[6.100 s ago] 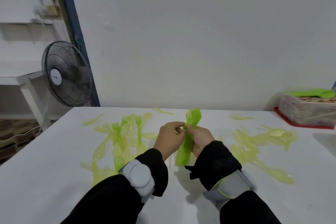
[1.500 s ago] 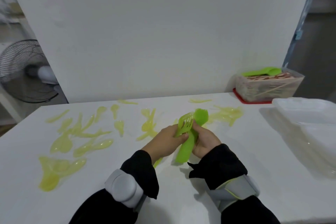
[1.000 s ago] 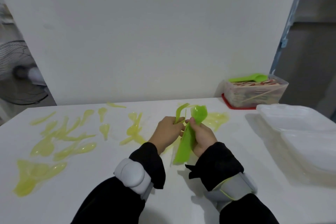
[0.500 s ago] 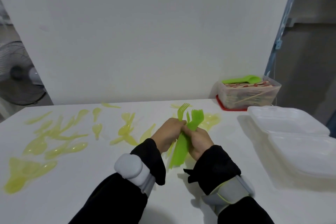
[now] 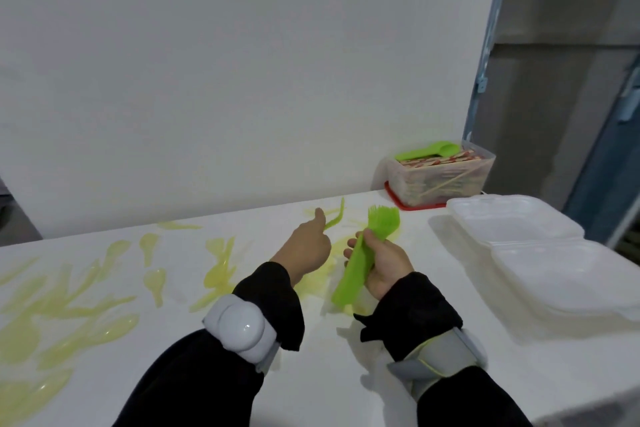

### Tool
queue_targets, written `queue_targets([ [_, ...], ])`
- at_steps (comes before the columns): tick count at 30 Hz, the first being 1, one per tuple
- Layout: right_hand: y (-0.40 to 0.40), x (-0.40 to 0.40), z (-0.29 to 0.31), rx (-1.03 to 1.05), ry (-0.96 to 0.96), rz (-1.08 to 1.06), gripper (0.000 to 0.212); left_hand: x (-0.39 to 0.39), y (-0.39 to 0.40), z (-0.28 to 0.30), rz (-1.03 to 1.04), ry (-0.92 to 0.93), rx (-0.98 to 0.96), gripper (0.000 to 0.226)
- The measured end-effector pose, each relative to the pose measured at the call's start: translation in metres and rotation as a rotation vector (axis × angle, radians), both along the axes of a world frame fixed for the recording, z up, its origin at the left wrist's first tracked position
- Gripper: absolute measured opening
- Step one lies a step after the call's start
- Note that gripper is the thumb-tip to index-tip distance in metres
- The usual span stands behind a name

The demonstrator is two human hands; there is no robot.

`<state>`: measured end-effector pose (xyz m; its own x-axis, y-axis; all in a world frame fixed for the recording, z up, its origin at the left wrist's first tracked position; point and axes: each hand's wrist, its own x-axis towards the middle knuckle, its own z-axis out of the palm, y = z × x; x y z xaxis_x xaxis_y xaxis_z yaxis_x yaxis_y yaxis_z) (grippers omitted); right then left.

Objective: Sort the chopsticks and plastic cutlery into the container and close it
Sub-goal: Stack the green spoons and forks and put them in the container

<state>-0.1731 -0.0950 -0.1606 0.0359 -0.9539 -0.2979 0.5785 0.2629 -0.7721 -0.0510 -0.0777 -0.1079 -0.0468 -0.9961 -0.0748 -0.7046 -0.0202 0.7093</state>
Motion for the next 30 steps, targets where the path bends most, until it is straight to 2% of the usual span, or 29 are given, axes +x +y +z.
queue_targets([
  [2, 0.0, 0.003, -0.001, -0.007, 0.003, -0.021, 0.019, -0.008, 0.0, -0.003, -0.05, 0.109, 0.004, 0.061],
  [4, 0.002, 0.007, 0.0, -0.019, -0.009, -0.033, 0.017, -0.015, 0.0, -0.009, -0.076, 0.19, -0.035, 0.054],
  [10, 0.005, 0.002, 0.006, -0.08, 0.004, -0.039, 0.017, -0.024, -0.003, -0.018, -0.072, 0.081, -0.23, 0.042],
  [19, -0.006, -0.006, 0.011, -0.105, 0.098, -0.05, 0.019, -0.034, -0.011, -0.028, -0.035, 0.193, -0.328, 0.036],
  [25, -0.027, -0.018, 0.018, -0.085, 0.014, 0.044, 0.019, -0.043, -0.033, -0.019, -0.078, 0.464, -0.18, 0.035],
  [30, -0.063, -0.044, 0.04, -0.08, -0.108, 0.016, 0.024, -0.059, -0.062, 0.011, -0.261, 0.776, 0.117, 0.036],
])
